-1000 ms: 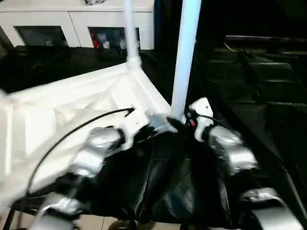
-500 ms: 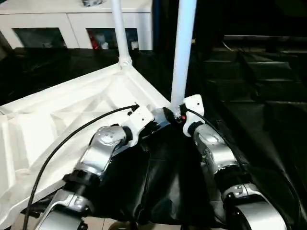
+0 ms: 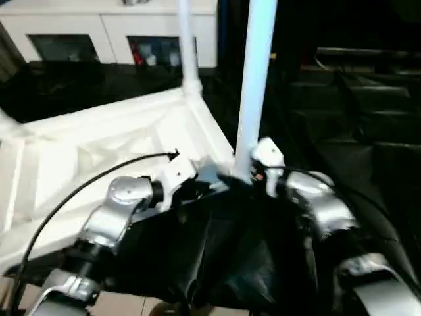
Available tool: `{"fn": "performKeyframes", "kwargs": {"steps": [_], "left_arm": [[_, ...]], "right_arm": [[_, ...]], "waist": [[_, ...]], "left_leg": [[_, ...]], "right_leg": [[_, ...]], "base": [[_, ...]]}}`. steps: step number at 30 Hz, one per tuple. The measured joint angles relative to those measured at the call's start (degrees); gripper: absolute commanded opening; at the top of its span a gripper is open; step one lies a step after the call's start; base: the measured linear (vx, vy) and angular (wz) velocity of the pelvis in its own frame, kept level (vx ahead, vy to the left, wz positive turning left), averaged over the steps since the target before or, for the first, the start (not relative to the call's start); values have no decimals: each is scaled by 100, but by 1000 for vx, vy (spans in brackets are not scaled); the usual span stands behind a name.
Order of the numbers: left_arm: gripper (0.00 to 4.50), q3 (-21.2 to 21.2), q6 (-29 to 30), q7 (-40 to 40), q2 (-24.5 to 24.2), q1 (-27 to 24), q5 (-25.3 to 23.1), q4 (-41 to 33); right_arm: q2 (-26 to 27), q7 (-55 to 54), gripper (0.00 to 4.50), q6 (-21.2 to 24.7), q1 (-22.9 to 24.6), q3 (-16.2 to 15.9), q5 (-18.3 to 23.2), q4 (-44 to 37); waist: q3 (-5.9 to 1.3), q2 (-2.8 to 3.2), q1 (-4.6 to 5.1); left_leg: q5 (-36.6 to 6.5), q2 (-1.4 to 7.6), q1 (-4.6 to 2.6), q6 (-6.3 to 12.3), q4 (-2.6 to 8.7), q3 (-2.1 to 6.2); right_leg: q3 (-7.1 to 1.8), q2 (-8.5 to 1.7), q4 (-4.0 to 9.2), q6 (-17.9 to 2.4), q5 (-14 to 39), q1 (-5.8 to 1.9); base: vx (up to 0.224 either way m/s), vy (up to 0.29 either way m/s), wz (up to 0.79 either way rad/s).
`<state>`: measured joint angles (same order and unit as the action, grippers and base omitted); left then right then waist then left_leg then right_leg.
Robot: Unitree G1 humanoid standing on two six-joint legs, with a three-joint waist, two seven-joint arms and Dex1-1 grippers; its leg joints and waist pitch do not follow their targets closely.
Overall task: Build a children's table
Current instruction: Rotate leg to tighten
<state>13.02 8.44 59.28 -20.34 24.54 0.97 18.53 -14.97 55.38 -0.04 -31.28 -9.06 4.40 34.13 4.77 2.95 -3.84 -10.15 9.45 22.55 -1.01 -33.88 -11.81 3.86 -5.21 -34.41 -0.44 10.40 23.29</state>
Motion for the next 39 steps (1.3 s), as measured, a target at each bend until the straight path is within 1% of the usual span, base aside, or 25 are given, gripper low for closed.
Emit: {"fn": "performKeyframes", "kwargs": {"steps": [1, 2, 5, 6, 7, 9, 10, 11, 12, 16, 19, 28, 34, 37, 39], "left_arm": [[0, 8, 0, 56, -44, -9, 39, -17], [0, 21, 0, 131, -107, -26, 71, -39], [0, 33, 0, 319, -207, -114, 143, -169], [0, 36, 0, 370, -226, -130, 158, -190], [0, 38, -1, 423, -240, -134, 160, -196], [0, 53, -2, 553, -277, -154, 179, -221], [0, 62, -2, 603, -300, -171, 192, -249], [0, 66, -2, 651, -322, -184, 215, -260], [0, 68, -2, 679, -334, -189, 231, -264], [0, 74, -1, 749, -391, -227, 285, -323], [0, 74, -2, 800, -411, -228, 304, -323], [0, 75, 5, 894, -457, -233, 348, -323], [0, 101, 88, 854, -388, -239, 359, -349], [0, 111, 83, 602, -250, -215, 229, -301], [0, 111, 82, 340, -98, -143, 110, -200]], "right_arm": [[-42, 123, 395, 48, 1, -13, 44, -36], [-116, 312, 380, 118, 5, -36, 95, -80], [-233, 702, 370, 283, 54, -53, 206, -211], [-255, 767, 351, 322, 68, -61, 220, -240], [-278, 832, 351, 363, 94, -65, 234, -271], [-371, 984, 333, 484, 175, -101, 282, -428], [-404, 1050, 333, 516, 201, -115, 300, -484], [-426, 1117, 315, 568, 204, -134, 334, -506], [-432, 1140, 315, 594, 205, -145, 352, -522], [-450, 1188, 272, 699, 221, -158, 401, -601], [-475, 1260, 259, 766, 222, -161, 401, -646], [-524, 1361, 252, 873, 227, -208, 470, -709], [-514, 1308, 251, 953, 419, -175, 475, -926], [-399, 979, 251, 955, 479, -92, 463, -917], [-288, 568, 251, 954, 483, 33, 417, -847]], "waist": [[1, -2, -1], [2, -4, -9], [6, -10, -28], [6, -10, -36], [6, -10, -51], [7, -12, -89], [8, -14, -104], [8, -14, -109], [8, -14, -111], [9, -15, -116], [9, -15, -118], [9, -14, -125], [9, -10, -140], [8, -7, -135], [8, -6, -107]], "left_leg": [[0, 0, 0, 0, 0, 0], [0, 0, 0, 0, 0, 0], [0, 2, 1, 0, 0, 0], [0, 2, 1, 0, 0, 0], [0, 2, 1, 0, 0, 0], [0, 2, 1, 0, 0, 0], [0, 2, 1, 0, 0, 0], [0, 2, 1, 0, 0, 0], [0, 2, 1, 0, 0, 0], [0, 2, 1, 0, 0, 0], [0, 2, 1, 0, 0, 0], [0, 2, 1, -1, 0, 0], [0, 1, 2, -1, 0, 0], [0, 0, 0, -1, -1, 0], [-1, -2, -8, -2, 0, 0]], "right_leg": [[0, 0, 0, 0, 0, 0], [0, 0, -2, 0, 0, 0], [1, 0, -2, 0, 0, 0], [1, 0, -2, 0, 0, 0], [1, 0, -2, 0, 0, 0], [0, 0, -1, 0, 0, 0], [1, 0, -1, 0, 0, 0], [0, 0, -1, 0, 0, 0], [0, 0, -1, 0, 0, 0], [0, 0, -1, 1, 0, 1], [0, 0, -1, 1, 0, 1], [0, 0, -1, 0, 0, 1], [0, 0, 0, 0, 0, 0], [-2, -1, -1, 0, 0, -3], [-6, -1, -1, -5, -3, -6]], "base": [[0, 0, 0], [0, 0, 0], [0, 0, 0], [0, 0, 0], [0, 0, 0], [0, 0, 0], [0, 0, 0], [0, 0, 0], [0, 0, 0], [0, 0, 0], [0, 0, 0], [0, 0, 0], [0, 0, 0], [0, 0, 0], [0, 0, 0]]}}
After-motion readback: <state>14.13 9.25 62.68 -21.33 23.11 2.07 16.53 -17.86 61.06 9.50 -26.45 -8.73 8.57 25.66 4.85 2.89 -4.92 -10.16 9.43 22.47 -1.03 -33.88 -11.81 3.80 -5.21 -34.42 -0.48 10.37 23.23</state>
